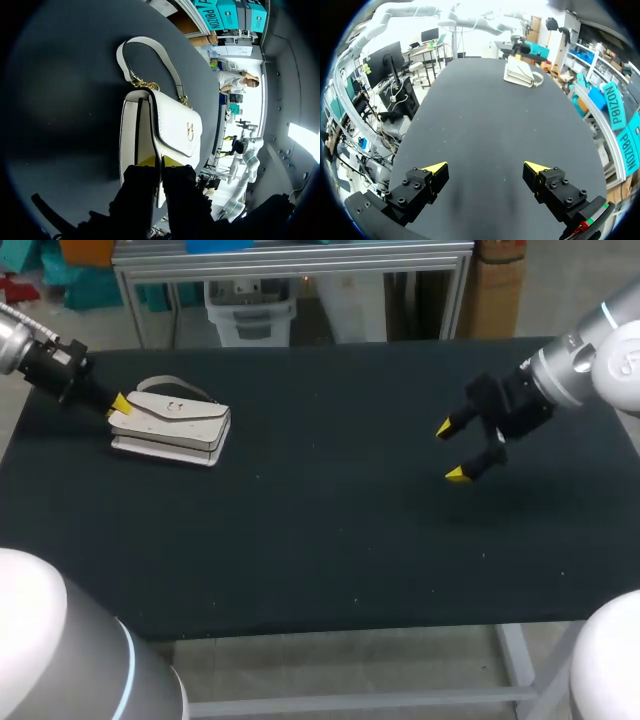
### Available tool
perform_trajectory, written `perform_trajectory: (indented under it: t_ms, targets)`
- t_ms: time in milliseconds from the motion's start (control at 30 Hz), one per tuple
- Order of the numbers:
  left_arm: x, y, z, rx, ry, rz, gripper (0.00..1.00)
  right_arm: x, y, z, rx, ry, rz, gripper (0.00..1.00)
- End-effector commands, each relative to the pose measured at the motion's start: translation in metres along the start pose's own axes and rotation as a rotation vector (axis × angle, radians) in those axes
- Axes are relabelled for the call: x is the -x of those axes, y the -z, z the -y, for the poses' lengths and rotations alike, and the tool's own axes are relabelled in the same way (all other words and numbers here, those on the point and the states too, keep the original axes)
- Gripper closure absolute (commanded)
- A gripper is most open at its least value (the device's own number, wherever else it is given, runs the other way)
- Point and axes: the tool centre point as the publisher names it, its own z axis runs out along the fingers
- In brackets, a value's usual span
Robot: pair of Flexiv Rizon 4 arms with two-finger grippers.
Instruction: Pick up the bag, open it, inspect its contents, close it, and place it on the opposite side
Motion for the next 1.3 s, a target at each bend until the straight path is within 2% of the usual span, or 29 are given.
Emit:
perform_trajectory:
  t_ms: [33, 67, 333, 467, 567, 833, 967, 1000, 1033, 1067, 1100, 1300]
  targets:
    - [-0.006, -0.018, -0.001, 0.105, -0.011, -0.021, 1.0, -0.001, 0.0, 0.0, -0.001, -0.001, 0.002, 0.0]
    - [-0.008, -0.02, -0.003, 0.102, -0.011, -0.034, 1.0, -0.001, 0.0, 0.0, -0.001, -0.001, 0.002, 0.0]
    - [-0.024, -0.046, -0.027, -0.059, 0.028, -0.062, 1.0, -0.001, 0.0, 0.0, -0.001, -0.001, 0.002, 0.0]
    - [-0.039, -0.047, -0.032, -0.167, 0.034, -0.087, 1.0, -0.001, 0.0, 0.0, -0.001, -0.001, 0.002, 0.0]
    - [-0.048, -0.045, -0.032, -0.219, 0.032, -0.124, 1.0, -0.001, 0.0, 0.0, -0.001, -0.001, 0.002, 0.0]
    - [-0.069, -0.059, -0.031, -0.251, 0.04, -0.149, 1.0, -0.001, 0.0, 0.0, -0.001, -0.001, 0.002, 0.0]
    - [-0.069, -0.075, -0.032, -0.208, 0.065, -0.15, 1.0, -0.001, 0.0, 0.0, -0.001, -0.001, 0.002, 0.0]
    - [-0.069, -0.077, -0.034, -0.199, 0.062, -0.14, 0.93, -0.001, 0.0, 0.0, -0.001, -0.001, 0.002, 0.0]
    - [-0.07, -0.079, -0.036, -0.195, 0.061, -0.129, 0.57, -0.001, 0.0, 0.0, -0.001, -0.001, 0.002, 0.0]
    - [-0.07, -0.079, -0.037, -0.178, 0.058, -0.121, 0.05, -0.001, 0.0, 0.0, -0.001, -0.001, 0.002, 0.0]
    - [-0.07, -0.076, -0.04, -0.178, 0.053, -0.111, 0.0, -0.001, 0.0, 0.0, -0.001, -0.001, 0.002, 0.0]
    - [-0.069, -0.049, -0.052, -0.158, -0.007, -0.009, 0.0, -0.001, 0.0, 0.0, -0.001, -0.001, 0.002, 0.0]
